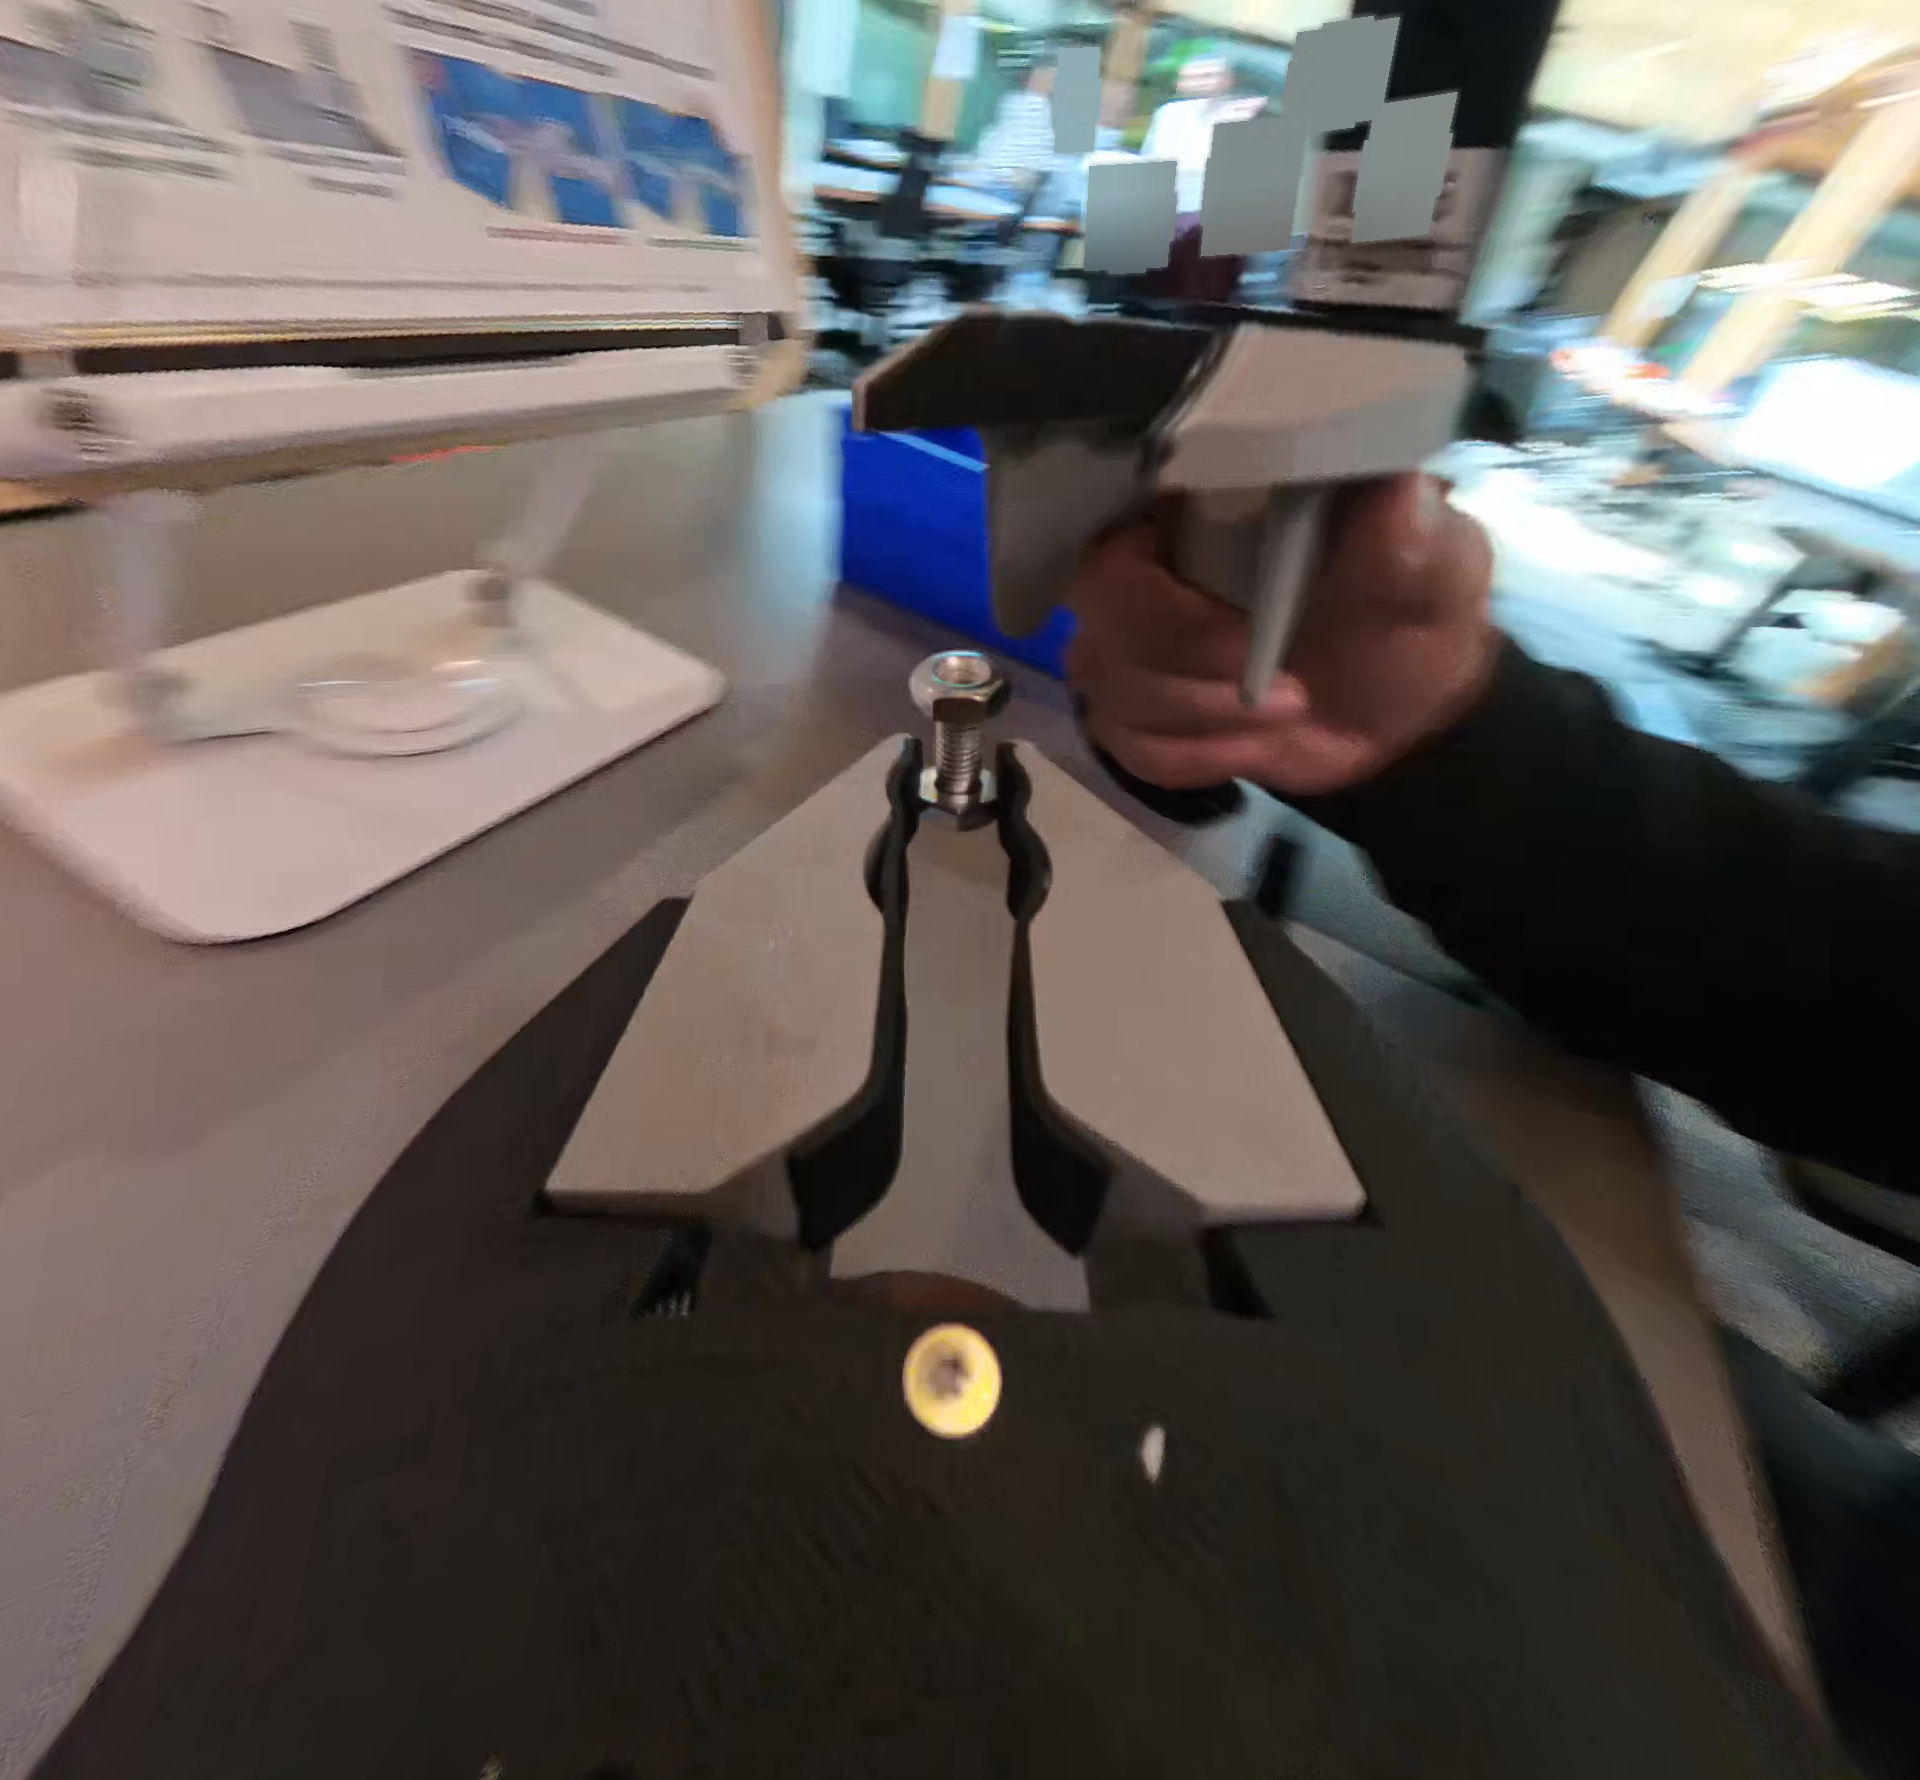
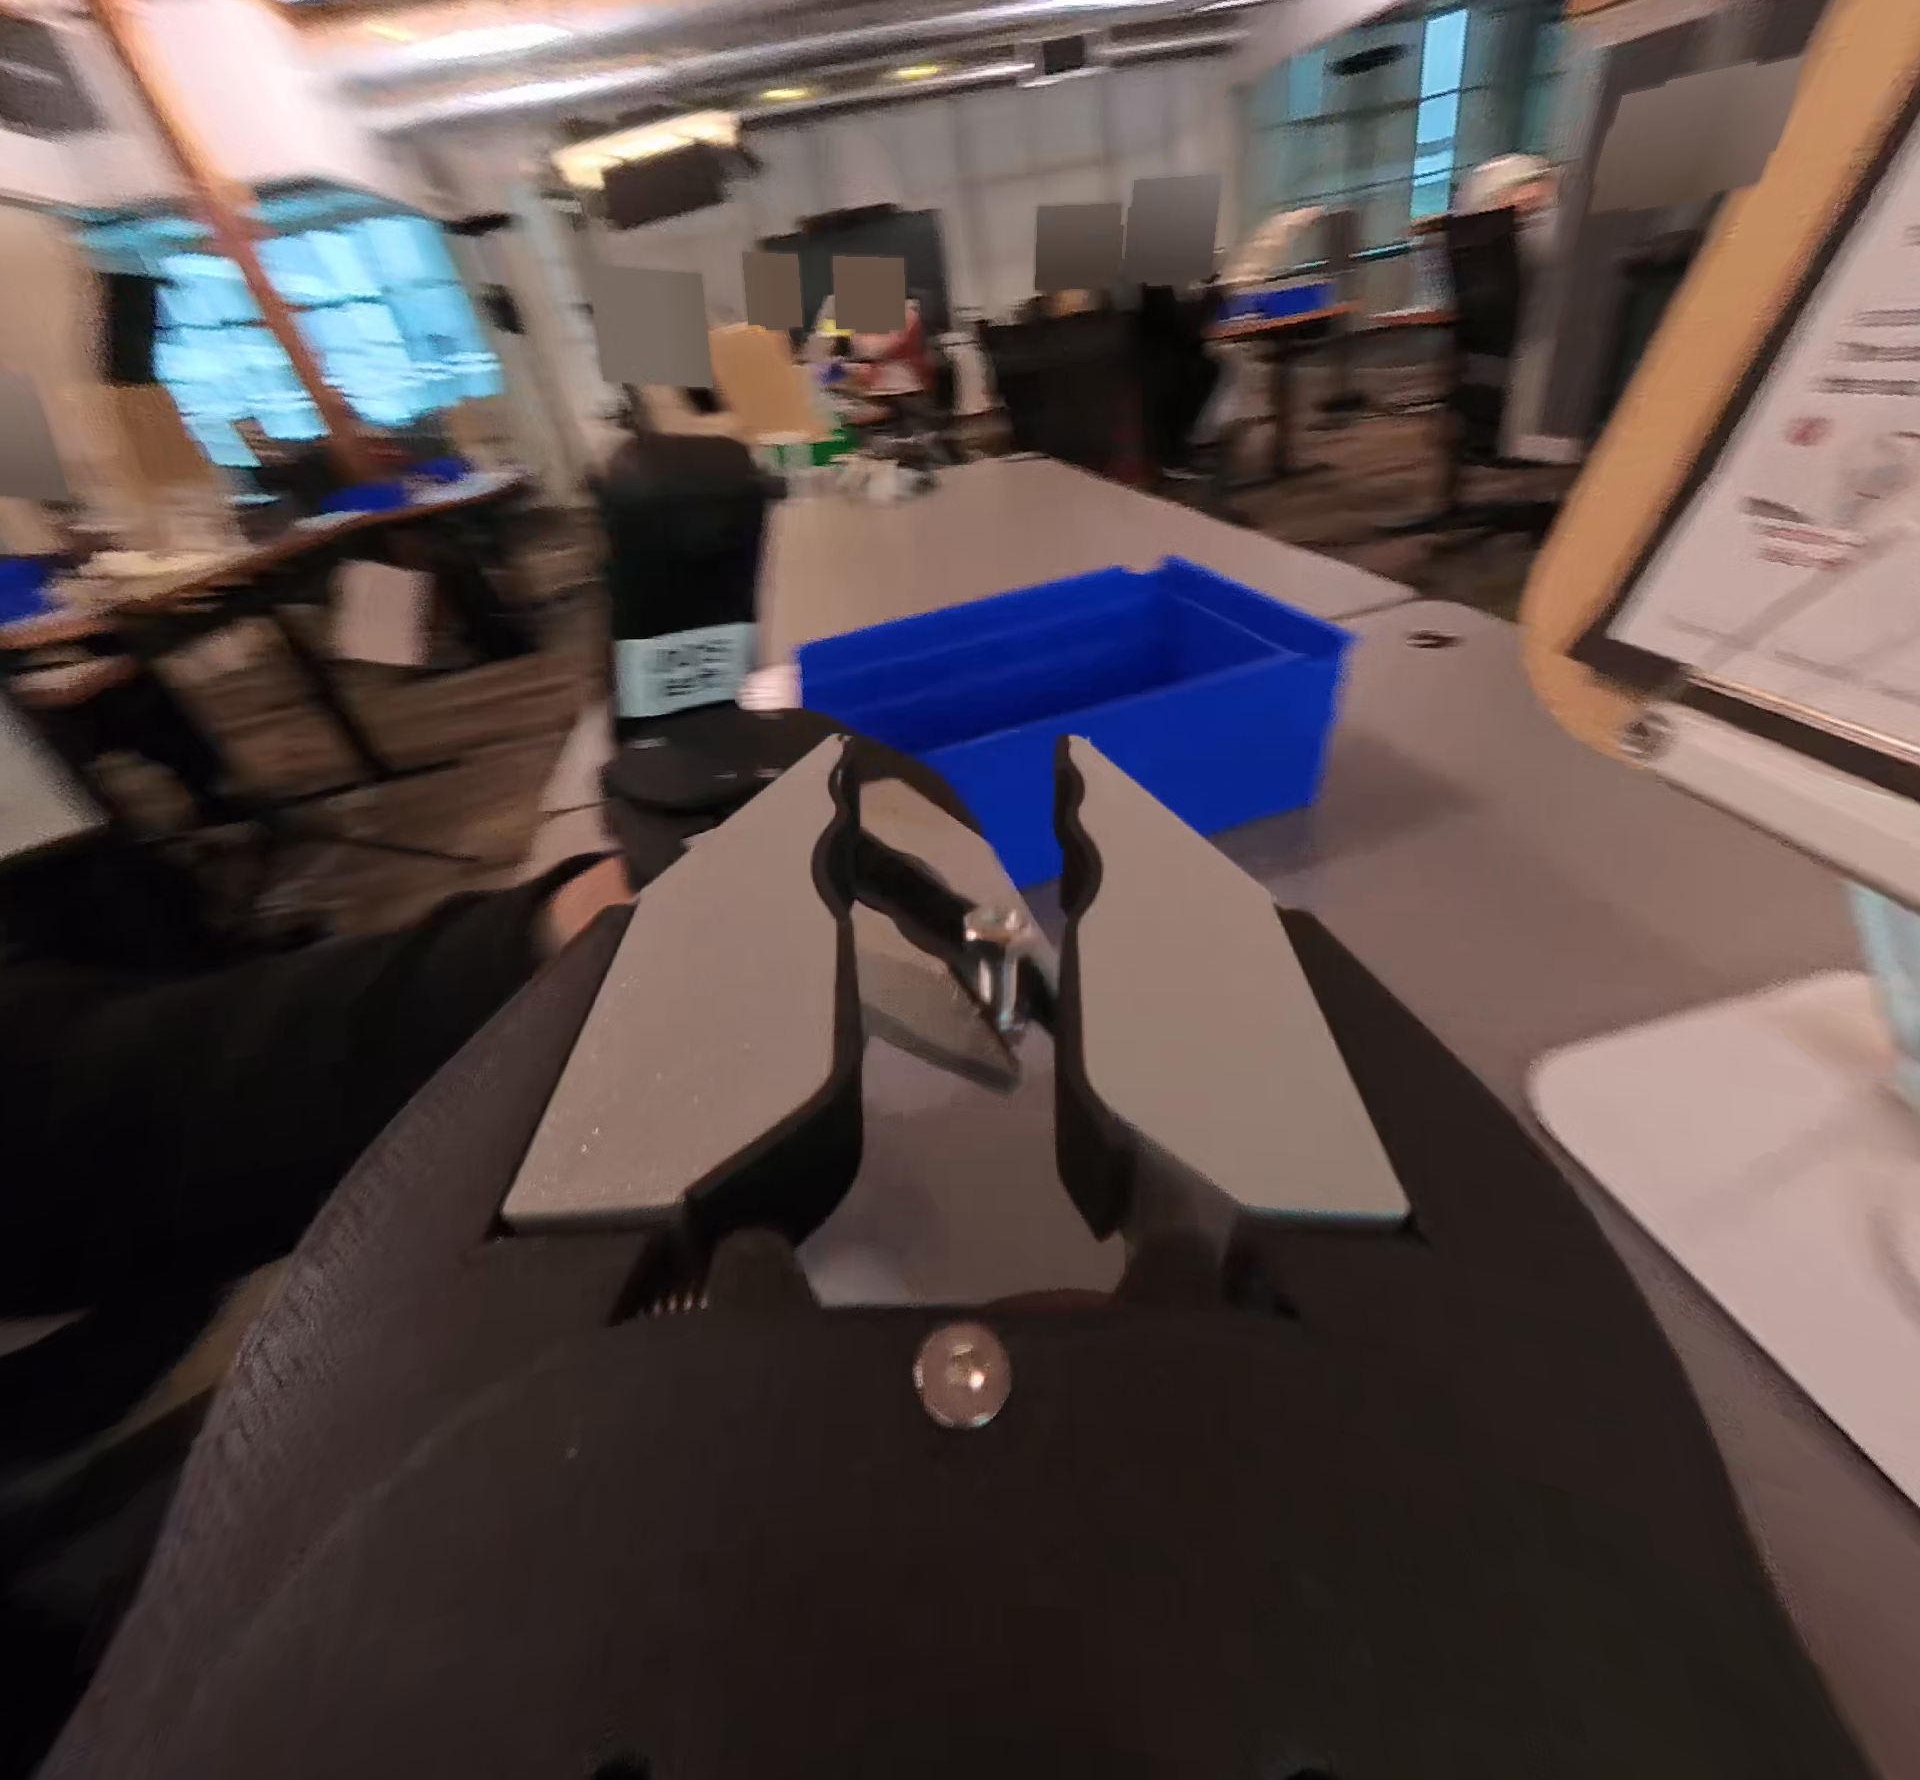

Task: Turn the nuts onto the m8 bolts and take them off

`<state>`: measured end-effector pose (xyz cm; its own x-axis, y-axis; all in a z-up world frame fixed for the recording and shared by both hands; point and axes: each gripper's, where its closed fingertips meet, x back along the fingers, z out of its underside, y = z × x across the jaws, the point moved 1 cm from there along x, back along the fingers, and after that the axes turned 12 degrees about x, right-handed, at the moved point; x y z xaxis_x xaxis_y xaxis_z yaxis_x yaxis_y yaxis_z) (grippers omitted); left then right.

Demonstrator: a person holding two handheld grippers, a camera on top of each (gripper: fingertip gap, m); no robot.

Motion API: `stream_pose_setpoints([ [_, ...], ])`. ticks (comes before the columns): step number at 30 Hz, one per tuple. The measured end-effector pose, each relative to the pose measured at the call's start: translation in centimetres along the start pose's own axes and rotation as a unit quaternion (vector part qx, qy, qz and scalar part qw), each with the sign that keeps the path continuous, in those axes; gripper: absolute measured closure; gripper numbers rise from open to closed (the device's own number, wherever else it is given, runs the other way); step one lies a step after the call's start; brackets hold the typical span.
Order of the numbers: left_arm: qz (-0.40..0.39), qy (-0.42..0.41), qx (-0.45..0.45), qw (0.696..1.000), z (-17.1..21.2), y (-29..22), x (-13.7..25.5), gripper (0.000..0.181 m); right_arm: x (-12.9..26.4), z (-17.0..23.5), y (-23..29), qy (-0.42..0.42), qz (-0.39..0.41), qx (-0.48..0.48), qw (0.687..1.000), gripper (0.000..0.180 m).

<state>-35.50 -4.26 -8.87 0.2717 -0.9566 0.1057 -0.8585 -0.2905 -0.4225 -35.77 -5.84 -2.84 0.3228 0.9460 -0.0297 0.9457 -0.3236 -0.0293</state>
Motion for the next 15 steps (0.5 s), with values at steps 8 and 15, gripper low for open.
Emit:
stream_pose_setpoints([
  [8,0.327,0.081,0.038,0.941,2.3,-8.1,3.1,0.169,5.8,-2.1,5.4,-0.066,-0.307,-0.071,0.947,0.15],
  [15,0.438,0.108,0.023,0.892,3.6,-11.1,5.2,0.169,5.2,-0.7,10.0,-0.057,-0.421,-0.08,0.902,0.15],
])
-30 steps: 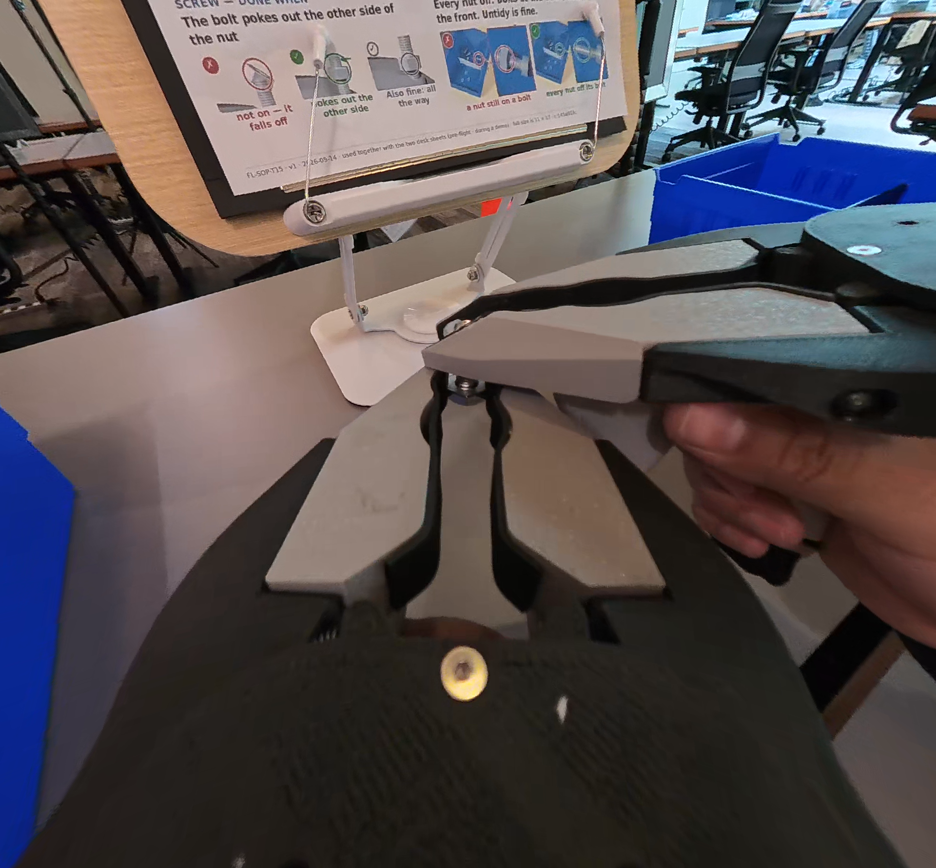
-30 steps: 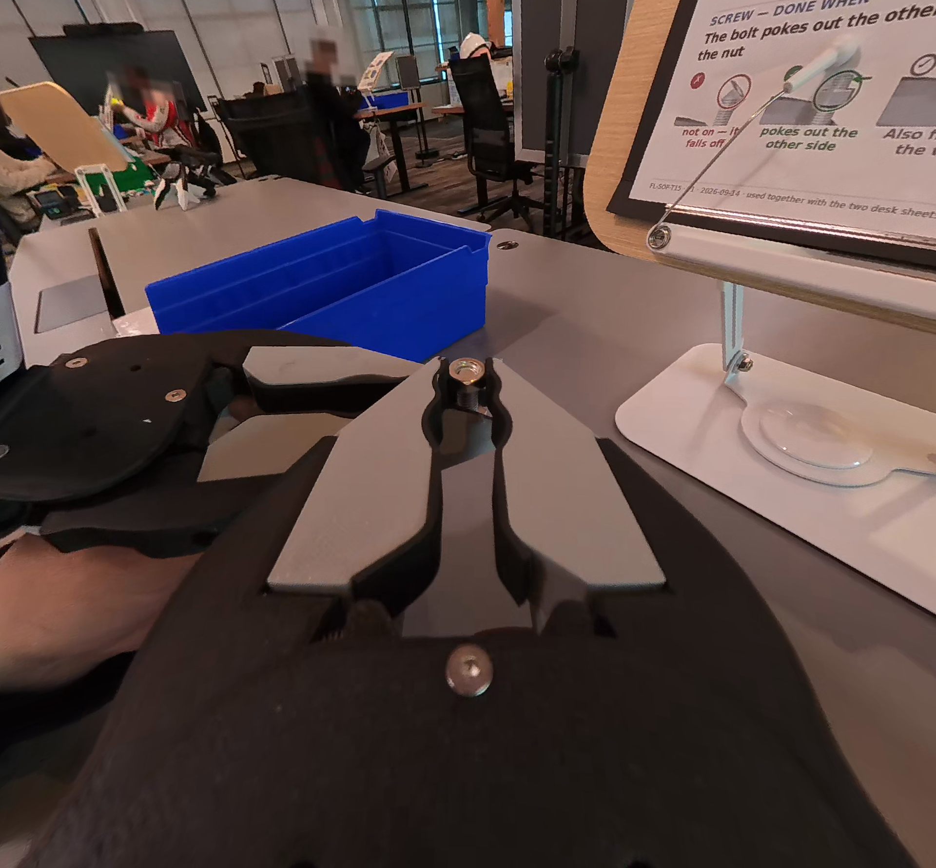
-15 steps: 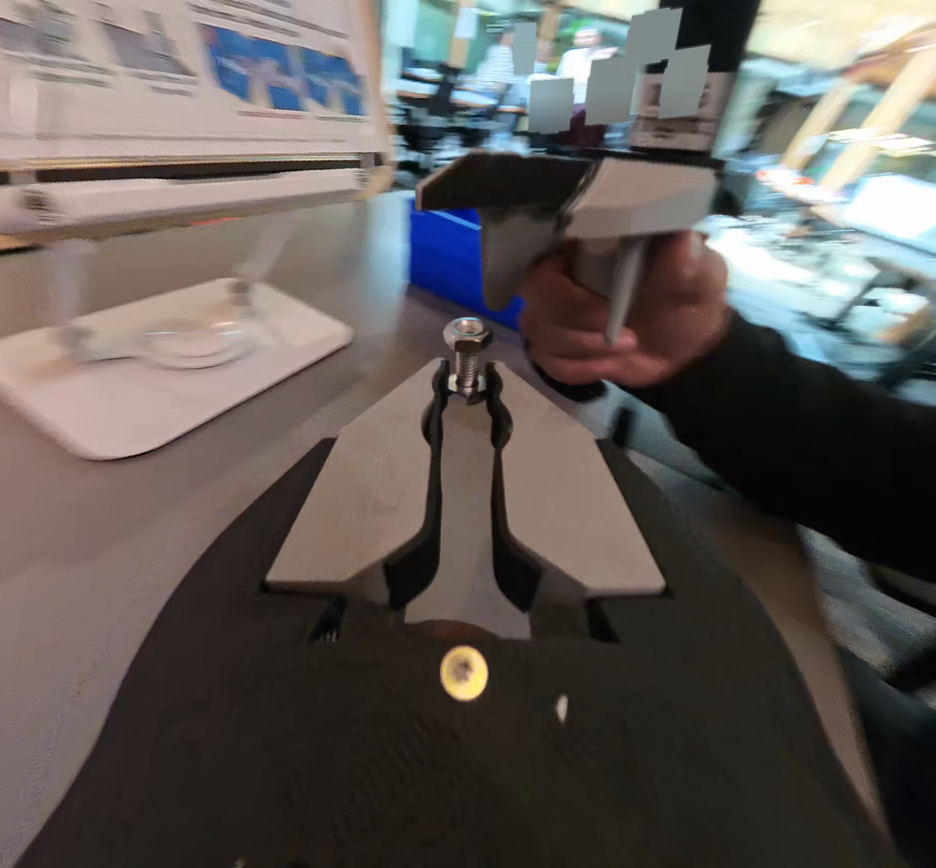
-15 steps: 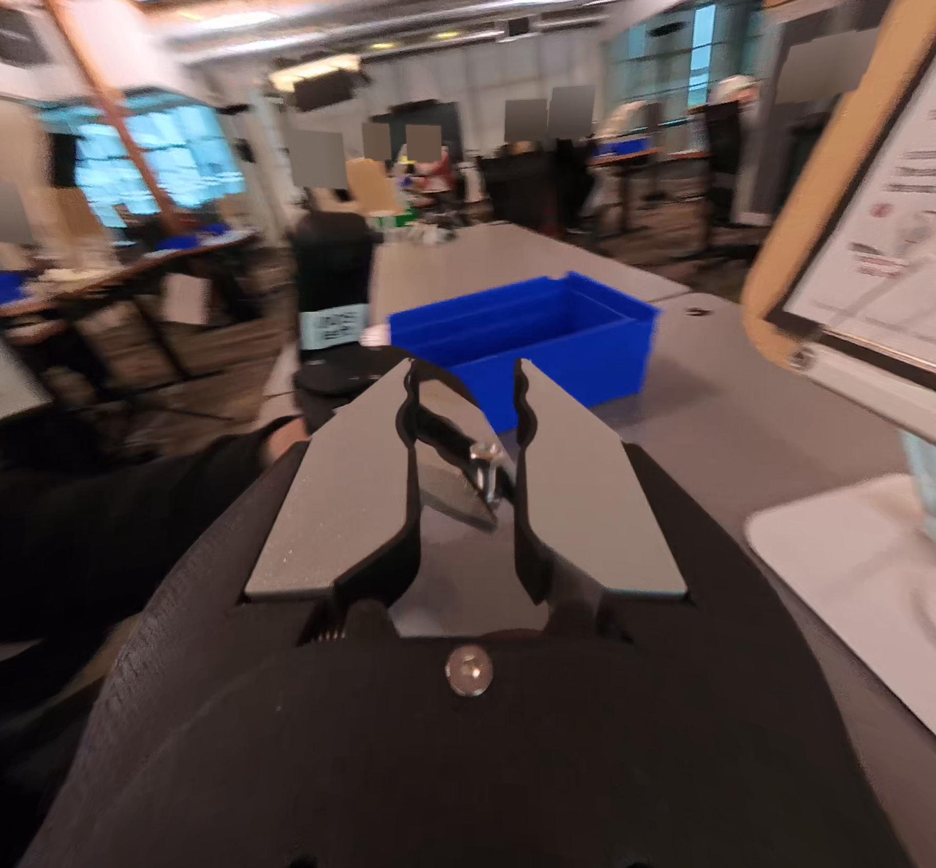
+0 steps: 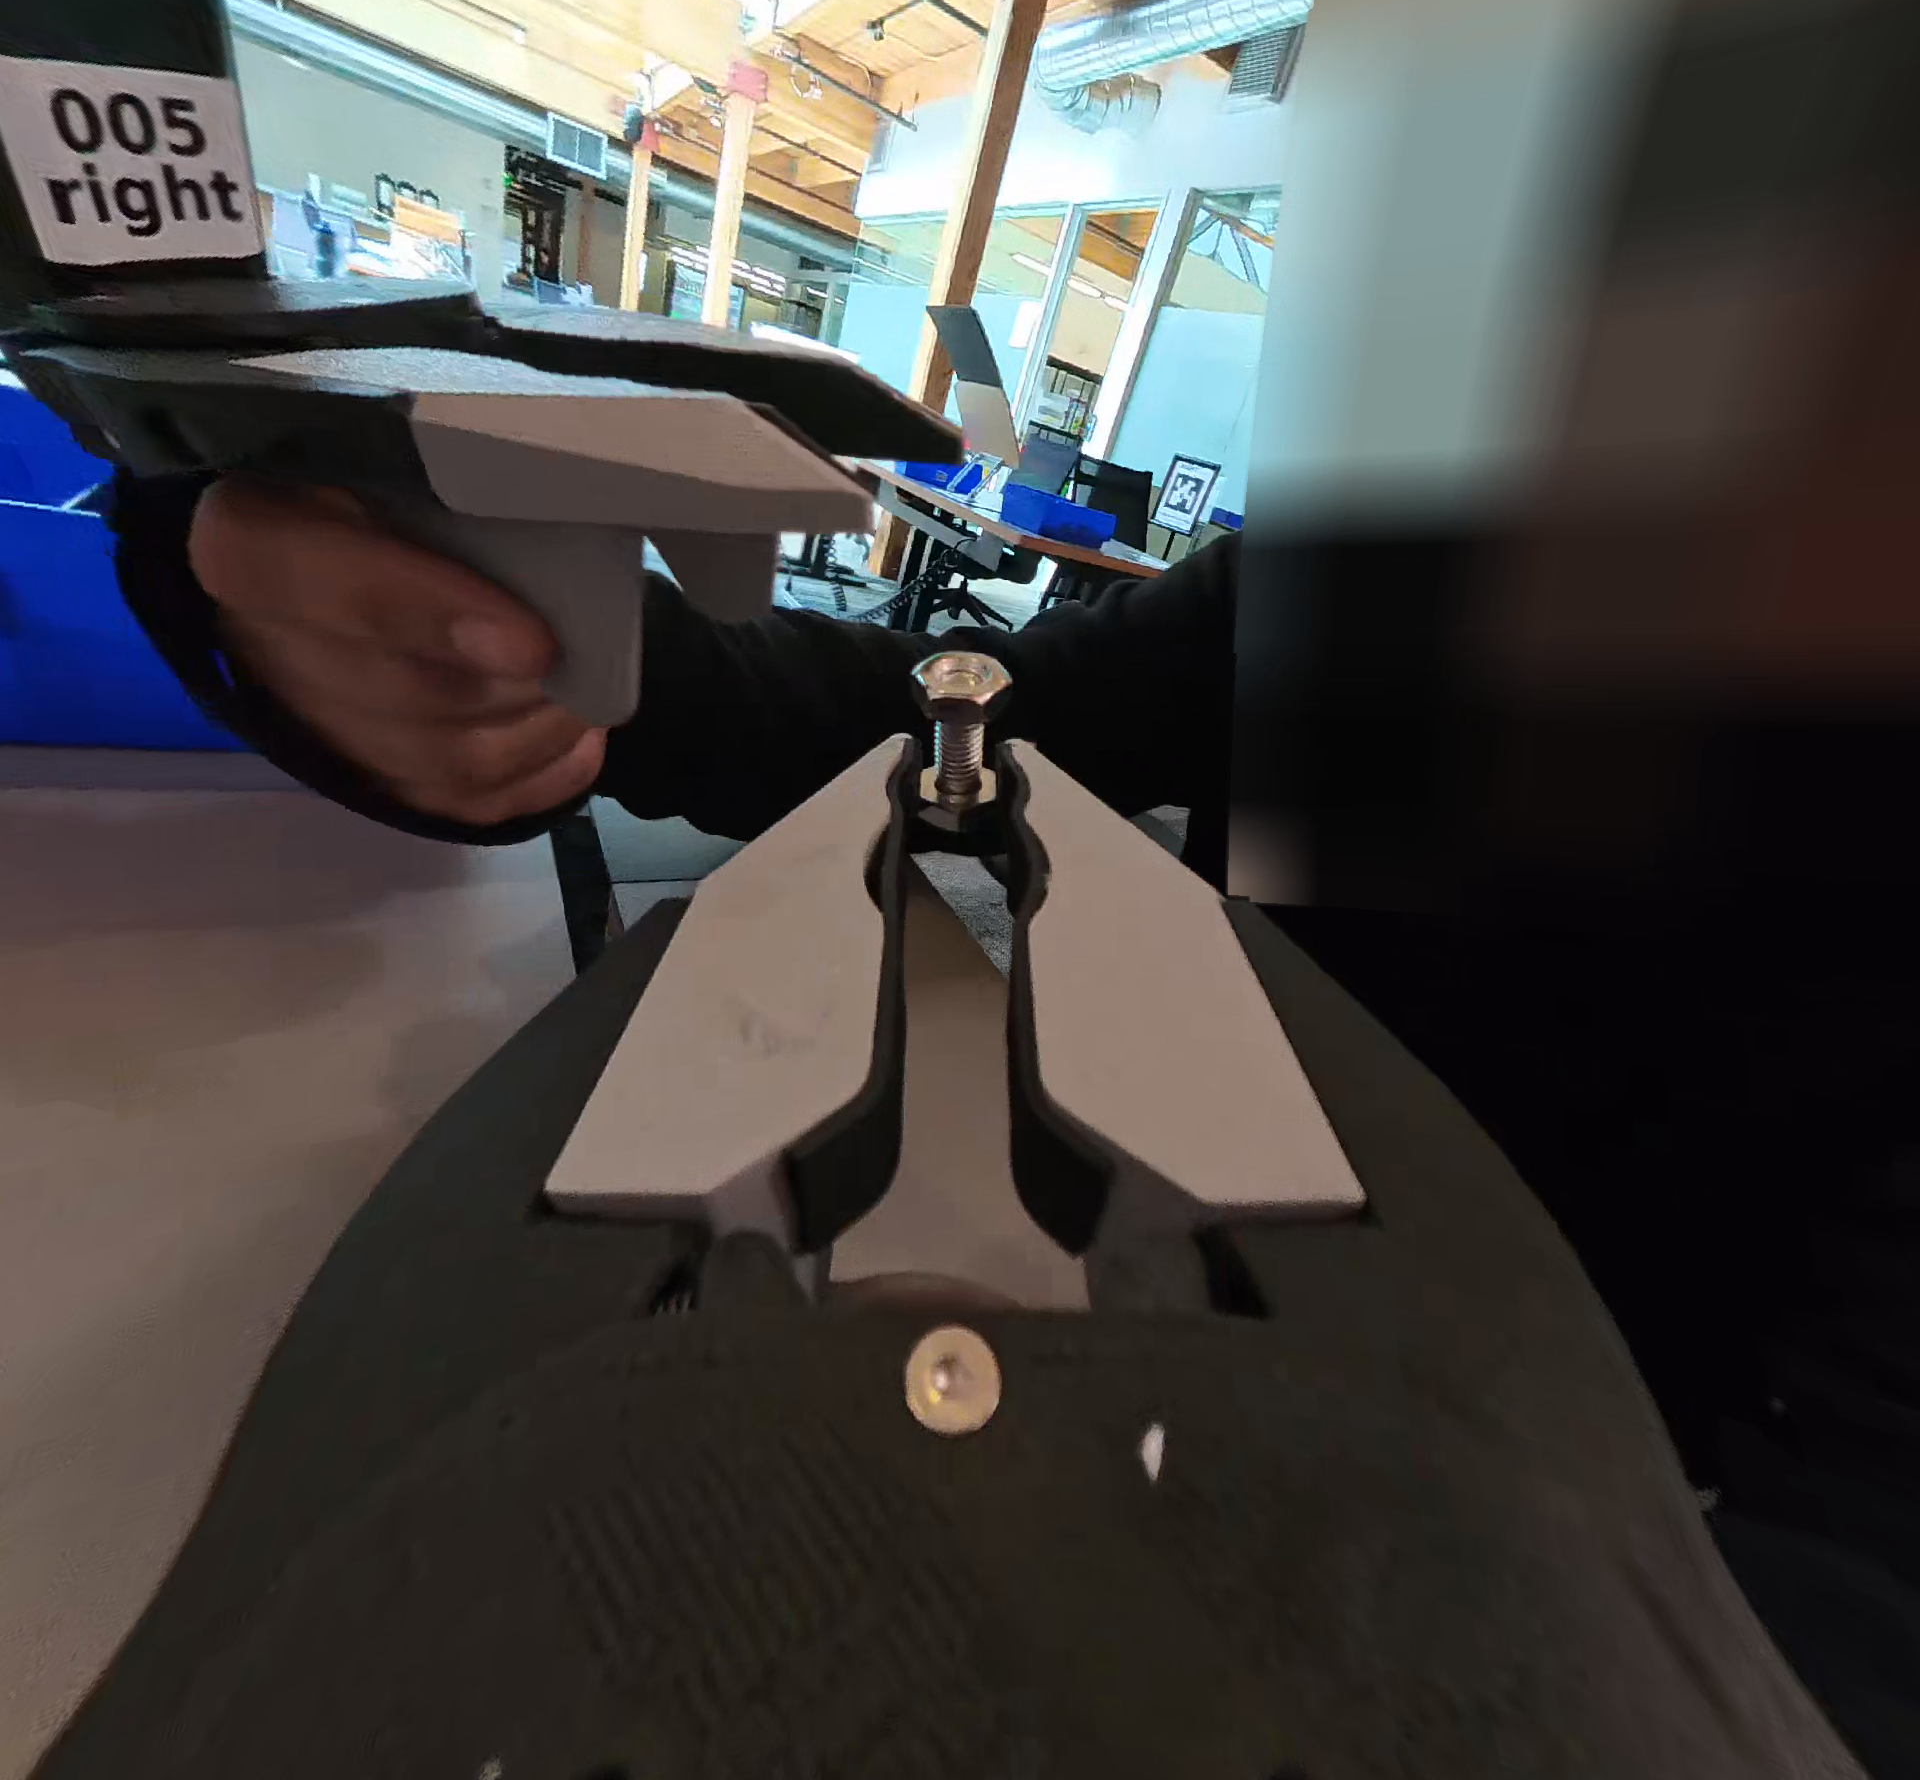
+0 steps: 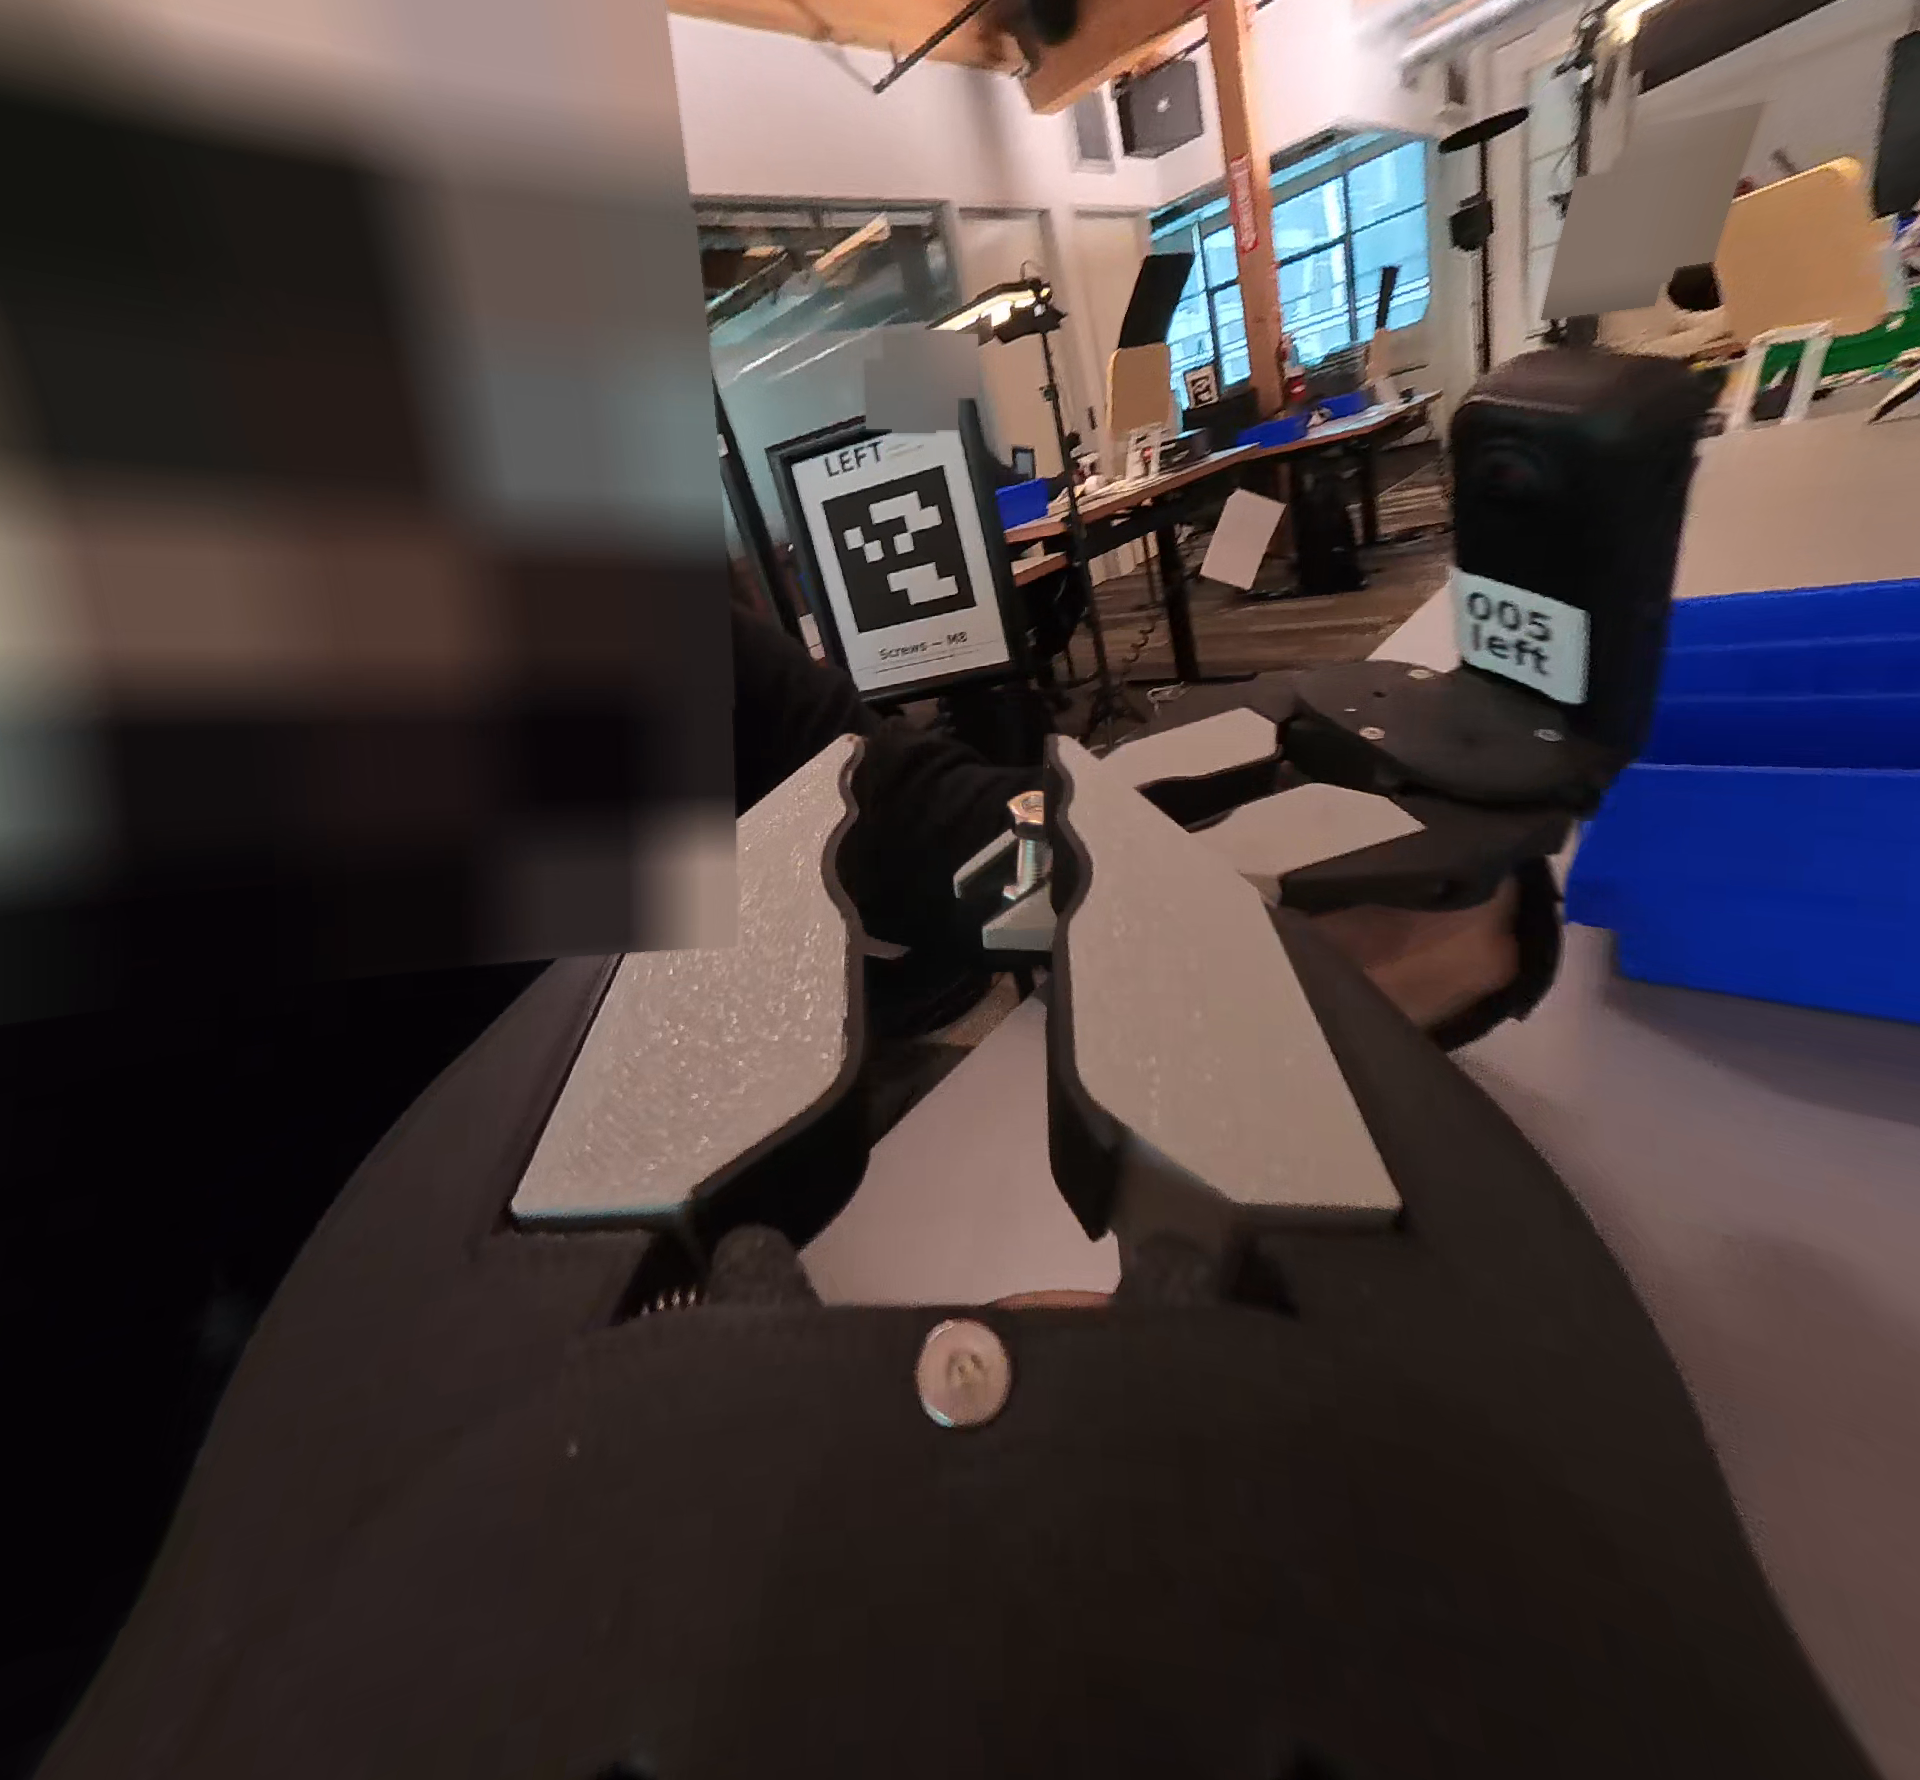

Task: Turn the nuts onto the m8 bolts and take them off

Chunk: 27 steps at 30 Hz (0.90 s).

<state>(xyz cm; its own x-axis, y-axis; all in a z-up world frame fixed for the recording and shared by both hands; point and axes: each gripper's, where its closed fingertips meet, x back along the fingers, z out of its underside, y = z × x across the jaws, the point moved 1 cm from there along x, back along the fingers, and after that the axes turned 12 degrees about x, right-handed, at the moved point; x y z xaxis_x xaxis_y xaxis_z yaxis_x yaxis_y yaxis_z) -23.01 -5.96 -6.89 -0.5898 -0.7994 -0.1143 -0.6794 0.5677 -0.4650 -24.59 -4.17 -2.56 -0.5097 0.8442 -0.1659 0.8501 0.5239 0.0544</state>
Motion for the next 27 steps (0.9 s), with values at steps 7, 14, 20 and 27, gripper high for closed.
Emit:
stream_pose_setpoints([
  [7,0.013,0.009,-0.004,1.0,0.3,-0.4,0.0,0.169,-2.3,1.9,-0.4,0.034,-0.006,0.004,0.999,0.151],
  [14,0.014,0.021,-0.014,1.0,0.6,-0.8,-0.5,0.169,-2.1,2.5,-0.7,0.031,-0.009,-0.007,0.999,0.156],
  [20,0.004,0.018,-0.014,1.0,0.4,-0.5,-0.5,0.169,-2.5,2.9,-0.4,0.035,-0.024,-0.013,0.999,0.158],
  [27,-0.002,0.022,-0.018,1.0,0.5,-0.5,-0.6,0.169,-2.6,3.1,-0.3,0.035,-0.03,-0.011,0.999,0.169],
])
